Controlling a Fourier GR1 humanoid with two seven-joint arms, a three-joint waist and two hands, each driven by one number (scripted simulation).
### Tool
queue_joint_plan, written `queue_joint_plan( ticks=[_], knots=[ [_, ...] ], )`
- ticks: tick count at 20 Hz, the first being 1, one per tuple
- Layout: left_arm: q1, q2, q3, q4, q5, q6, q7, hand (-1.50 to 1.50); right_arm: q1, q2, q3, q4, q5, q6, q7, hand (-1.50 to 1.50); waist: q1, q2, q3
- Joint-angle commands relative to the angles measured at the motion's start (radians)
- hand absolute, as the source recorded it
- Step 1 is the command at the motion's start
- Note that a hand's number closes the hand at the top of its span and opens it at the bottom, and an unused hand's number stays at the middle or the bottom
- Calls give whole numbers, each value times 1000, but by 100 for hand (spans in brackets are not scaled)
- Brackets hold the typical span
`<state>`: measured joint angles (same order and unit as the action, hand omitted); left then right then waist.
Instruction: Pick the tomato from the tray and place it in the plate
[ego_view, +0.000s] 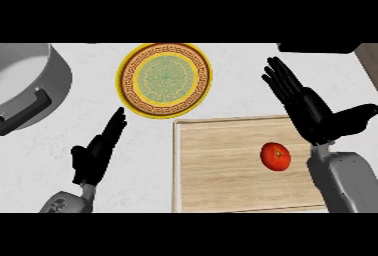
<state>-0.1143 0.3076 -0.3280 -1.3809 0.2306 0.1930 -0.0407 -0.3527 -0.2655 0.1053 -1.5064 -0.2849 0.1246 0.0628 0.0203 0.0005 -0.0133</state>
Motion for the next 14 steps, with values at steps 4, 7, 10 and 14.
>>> queue_joint_plan(
  ticks=[4, 7, 10, 14],
  knots=[
    [79, -7, 58, 41, 48, 47, 94, 0, -19, -171, -233, -80, 47, -131, 27, 150, -41, -7, 13],
    [89, -5, 72, 44, 69, 34, 85, 0, 70, -454, -174, -11, 353, -90, 66, 150, -90, 13, -20],
    [127, -8, 84, 30, 109, 22, 123, 0, 152, -296, -399, -3, 311, -408, -10, -150, -89, -4, 14],
    [117, -18, 59, -26, 96, 37, 192, 0, 306, -159, -418, -149, 275, -464, -142, -150, -49, -6, 14]
  ],
)
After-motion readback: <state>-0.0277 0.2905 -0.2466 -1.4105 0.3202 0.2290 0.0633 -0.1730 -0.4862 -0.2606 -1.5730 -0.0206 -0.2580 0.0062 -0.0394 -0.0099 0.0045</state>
